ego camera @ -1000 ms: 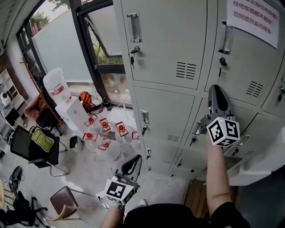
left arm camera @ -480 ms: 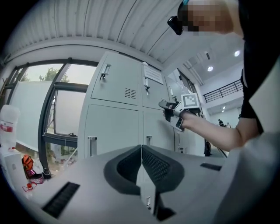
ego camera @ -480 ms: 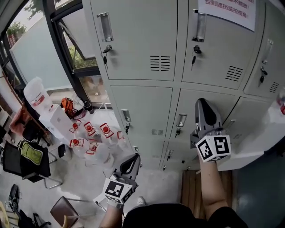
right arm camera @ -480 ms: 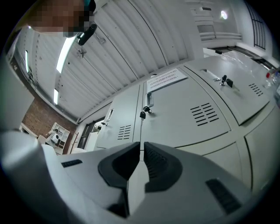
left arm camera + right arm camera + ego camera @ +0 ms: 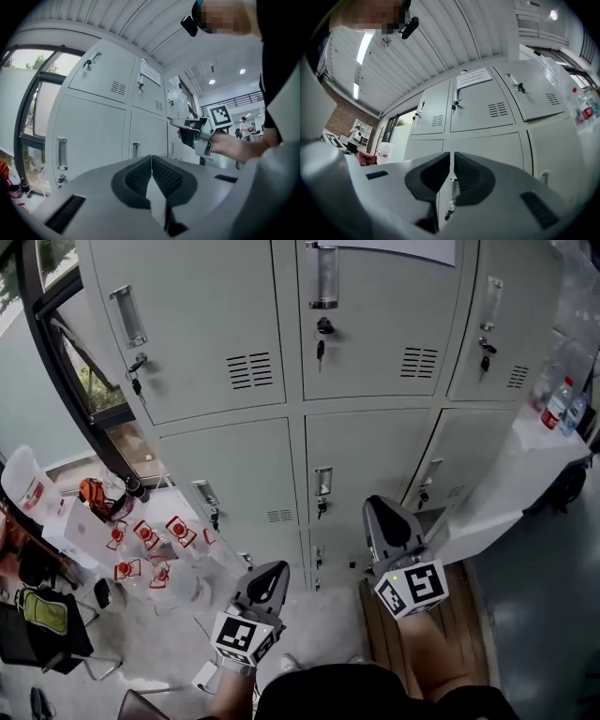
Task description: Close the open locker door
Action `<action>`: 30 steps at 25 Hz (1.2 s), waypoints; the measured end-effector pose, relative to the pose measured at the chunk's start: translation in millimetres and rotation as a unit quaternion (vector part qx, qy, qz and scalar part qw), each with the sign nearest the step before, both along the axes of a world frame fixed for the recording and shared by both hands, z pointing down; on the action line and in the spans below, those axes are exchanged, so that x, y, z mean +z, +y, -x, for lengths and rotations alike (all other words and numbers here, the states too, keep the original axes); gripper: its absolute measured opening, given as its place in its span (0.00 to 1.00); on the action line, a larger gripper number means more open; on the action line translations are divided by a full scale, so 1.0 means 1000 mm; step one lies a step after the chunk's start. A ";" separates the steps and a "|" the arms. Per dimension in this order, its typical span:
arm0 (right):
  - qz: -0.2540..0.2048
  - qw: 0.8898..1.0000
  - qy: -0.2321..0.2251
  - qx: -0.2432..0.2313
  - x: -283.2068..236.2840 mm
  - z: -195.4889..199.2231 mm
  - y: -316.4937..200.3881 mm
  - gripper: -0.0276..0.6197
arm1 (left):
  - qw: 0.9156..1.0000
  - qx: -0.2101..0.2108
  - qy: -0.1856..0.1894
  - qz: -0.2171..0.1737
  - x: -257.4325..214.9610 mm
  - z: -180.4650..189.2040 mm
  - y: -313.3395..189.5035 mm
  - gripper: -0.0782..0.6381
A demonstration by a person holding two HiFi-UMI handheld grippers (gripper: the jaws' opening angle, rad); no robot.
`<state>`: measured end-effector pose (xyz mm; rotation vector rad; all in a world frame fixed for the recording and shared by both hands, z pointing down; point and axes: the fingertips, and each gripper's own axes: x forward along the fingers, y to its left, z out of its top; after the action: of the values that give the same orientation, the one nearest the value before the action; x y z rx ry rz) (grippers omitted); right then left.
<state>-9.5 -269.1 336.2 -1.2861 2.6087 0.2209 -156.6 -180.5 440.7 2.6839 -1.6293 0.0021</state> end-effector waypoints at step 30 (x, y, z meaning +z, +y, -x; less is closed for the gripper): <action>0.116 0.985 0.037 0.119 0.130 -0.103 0.082 0.11 | 0.979 0.198 -0.010 0.055 0.052 -0.125 -0.015 0.14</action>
<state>93.3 -187.5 465.9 -1.7026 2.5983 0.0013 -31.8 -195.2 492.4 2.8731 -1.0344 0.1148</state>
